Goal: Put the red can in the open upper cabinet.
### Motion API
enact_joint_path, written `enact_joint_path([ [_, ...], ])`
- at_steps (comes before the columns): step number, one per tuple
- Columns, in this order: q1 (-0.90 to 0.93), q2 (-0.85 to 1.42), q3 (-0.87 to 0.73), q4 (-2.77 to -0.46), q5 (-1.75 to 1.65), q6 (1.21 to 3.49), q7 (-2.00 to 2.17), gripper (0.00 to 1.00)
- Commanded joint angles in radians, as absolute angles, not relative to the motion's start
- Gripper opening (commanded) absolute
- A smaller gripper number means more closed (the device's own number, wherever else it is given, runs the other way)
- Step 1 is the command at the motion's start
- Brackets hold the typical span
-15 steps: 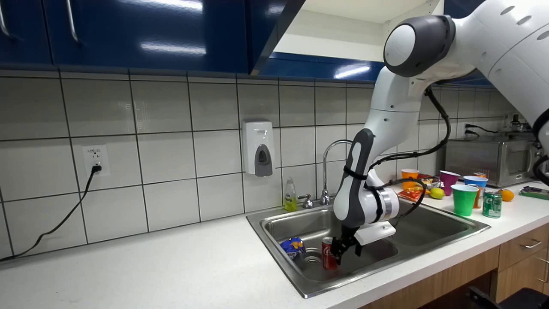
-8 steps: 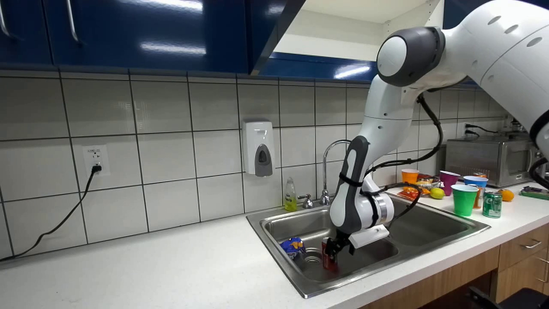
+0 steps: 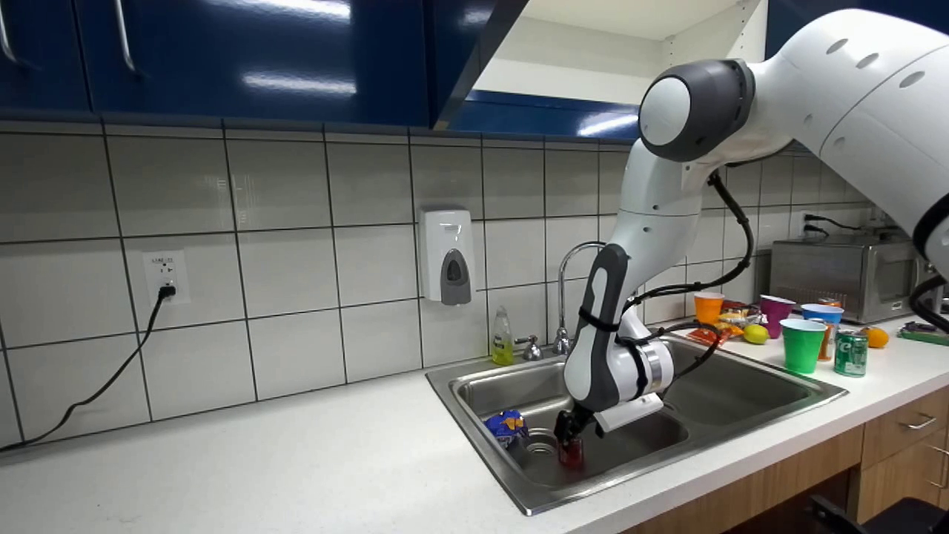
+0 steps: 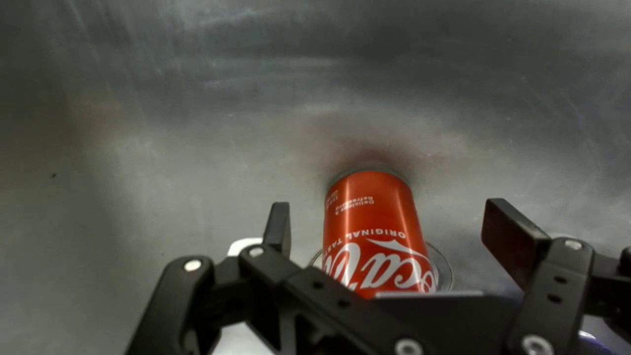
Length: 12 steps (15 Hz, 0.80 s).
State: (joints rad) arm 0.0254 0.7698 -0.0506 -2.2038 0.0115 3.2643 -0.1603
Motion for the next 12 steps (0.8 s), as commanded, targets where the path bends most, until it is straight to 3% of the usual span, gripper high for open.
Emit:
enact_joint_path([
  [1,0.059,0.795,-0.080,-2.176,-0.004,3.300,-0.115,1.00],
  [12,0.115,0.836,-0.120,-2.137,0.006,3.336,-0.095,1.00],
])
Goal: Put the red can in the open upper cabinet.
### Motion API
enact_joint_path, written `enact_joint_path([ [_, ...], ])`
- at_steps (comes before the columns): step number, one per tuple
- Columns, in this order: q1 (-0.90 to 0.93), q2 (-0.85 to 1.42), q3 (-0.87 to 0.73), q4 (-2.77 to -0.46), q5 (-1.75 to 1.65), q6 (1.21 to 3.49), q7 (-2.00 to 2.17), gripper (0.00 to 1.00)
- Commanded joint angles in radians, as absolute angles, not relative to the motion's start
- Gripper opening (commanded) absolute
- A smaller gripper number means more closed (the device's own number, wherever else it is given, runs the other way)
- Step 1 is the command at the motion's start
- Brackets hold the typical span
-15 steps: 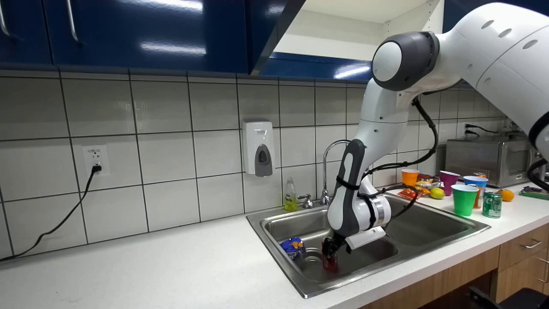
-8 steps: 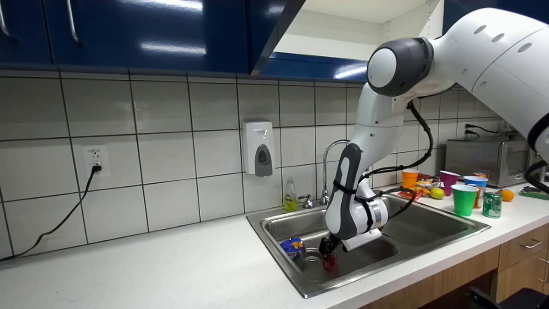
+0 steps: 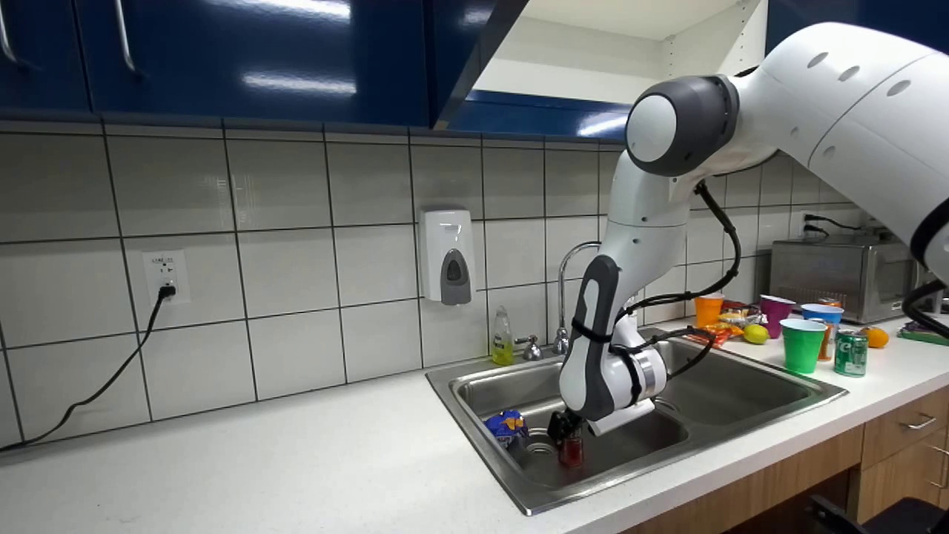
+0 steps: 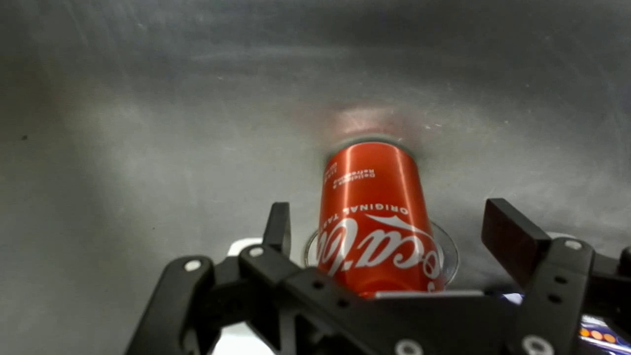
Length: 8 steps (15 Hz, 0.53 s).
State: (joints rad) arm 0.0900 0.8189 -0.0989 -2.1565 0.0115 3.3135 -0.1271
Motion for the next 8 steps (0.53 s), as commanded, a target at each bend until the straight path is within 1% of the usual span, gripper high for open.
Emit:
enact_joint_path([
  [1,0.117,0.838,-0.122,-2.134,0.006,3.338,-0.093,1.00],
  [8,0.131,0.849,-0.132,-2.122,0.010,3.354,-0.088,1.00],
])
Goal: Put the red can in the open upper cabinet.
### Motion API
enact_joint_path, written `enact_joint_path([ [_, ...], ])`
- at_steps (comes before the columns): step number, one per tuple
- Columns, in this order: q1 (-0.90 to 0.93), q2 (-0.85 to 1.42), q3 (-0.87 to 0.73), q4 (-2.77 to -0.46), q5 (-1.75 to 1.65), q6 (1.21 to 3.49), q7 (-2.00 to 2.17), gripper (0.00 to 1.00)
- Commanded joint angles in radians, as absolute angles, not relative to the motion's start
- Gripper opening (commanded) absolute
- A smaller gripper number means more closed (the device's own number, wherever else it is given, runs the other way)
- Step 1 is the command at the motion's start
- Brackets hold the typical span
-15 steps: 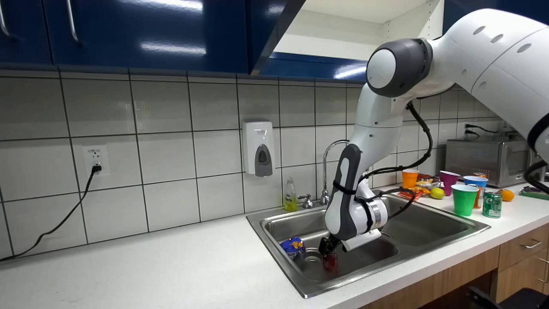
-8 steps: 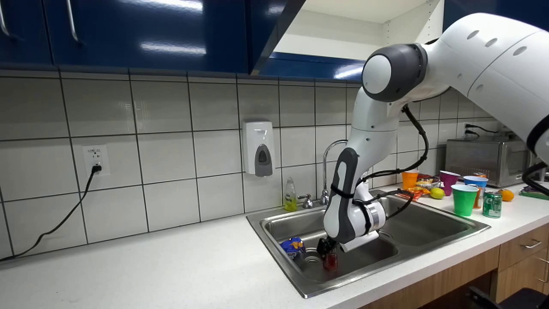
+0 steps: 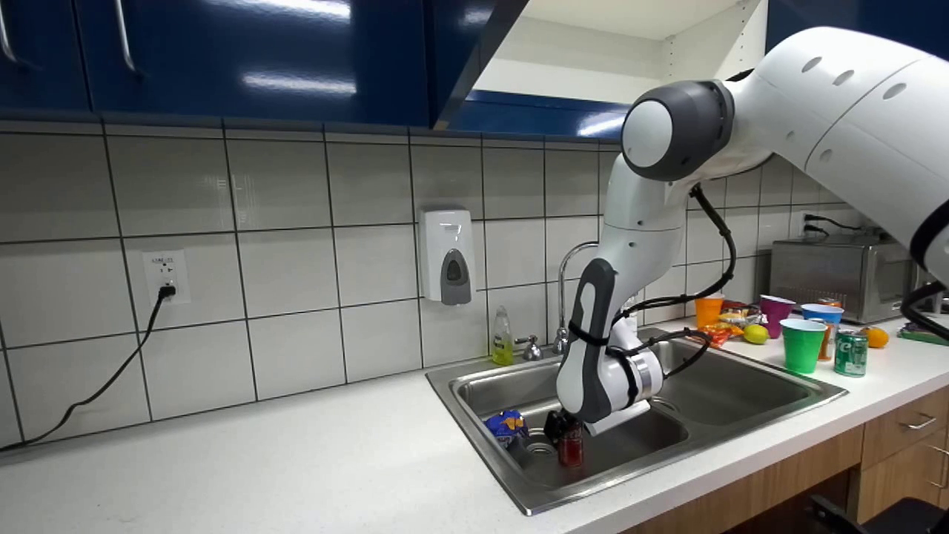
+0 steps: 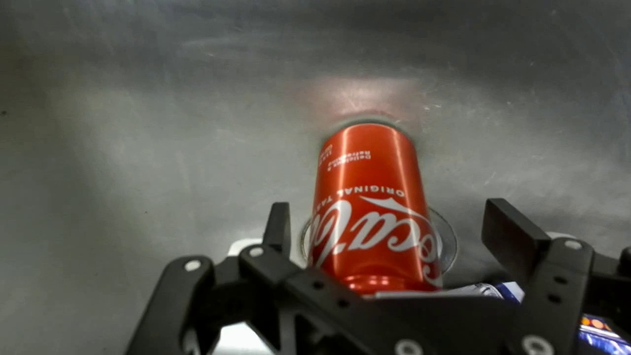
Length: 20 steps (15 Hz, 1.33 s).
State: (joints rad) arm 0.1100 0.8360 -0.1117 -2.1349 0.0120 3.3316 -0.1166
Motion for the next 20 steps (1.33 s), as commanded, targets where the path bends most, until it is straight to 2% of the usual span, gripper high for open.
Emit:
enact_joint_path([
  [1,0.136,0.851,-0.136,-2.120,0.014,3.358,-0.085,1.00],
  [20,0.153,0.858,-0.151,-2.106,0.023,3.375,-0.064,1.00],
])
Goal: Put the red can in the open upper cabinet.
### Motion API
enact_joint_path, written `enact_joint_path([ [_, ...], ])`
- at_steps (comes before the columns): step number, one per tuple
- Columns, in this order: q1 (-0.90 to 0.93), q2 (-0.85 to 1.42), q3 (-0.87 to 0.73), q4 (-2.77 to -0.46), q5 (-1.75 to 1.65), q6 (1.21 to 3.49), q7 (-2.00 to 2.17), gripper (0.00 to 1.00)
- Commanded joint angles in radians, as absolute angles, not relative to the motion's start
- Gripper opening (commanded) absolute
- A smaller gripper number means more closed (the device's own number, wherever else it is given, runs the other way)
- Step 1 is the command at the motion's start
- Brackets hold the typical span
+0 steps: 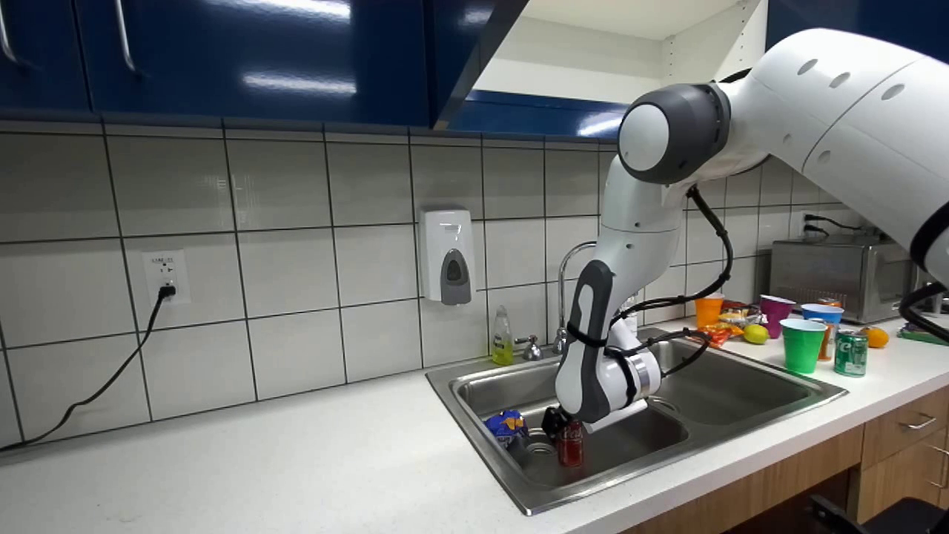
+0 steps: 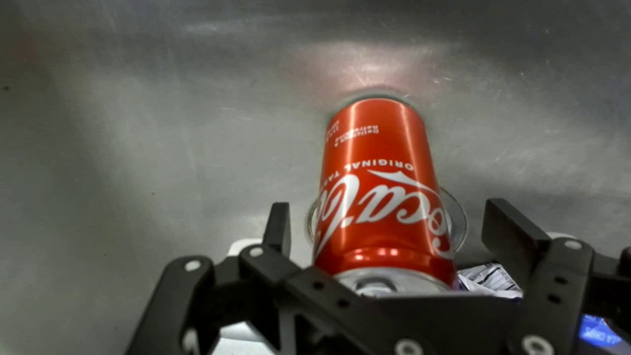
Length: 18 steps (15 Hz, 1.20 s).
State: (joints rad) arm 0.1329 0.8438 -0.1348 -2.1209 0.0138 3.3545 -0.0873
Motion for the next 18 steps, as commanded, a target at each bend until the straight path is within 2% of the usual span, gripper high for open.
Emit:
enact_joint_path([
  [1,0.153,0.859,-0.151,-2.105,0.023,3.375,-0.064,1.00],
  [16,0.157,0.882,-0.150,-2.083,0.027,3.374,-0.054,1.00],
  [17,0.158,0.883,-0.150,-2.082,0.028,3.374,-0.054,0.94],
  [18,0.159,0.883,-0.152,-2.081,0.027,3.374,-0.055,0.74],
])
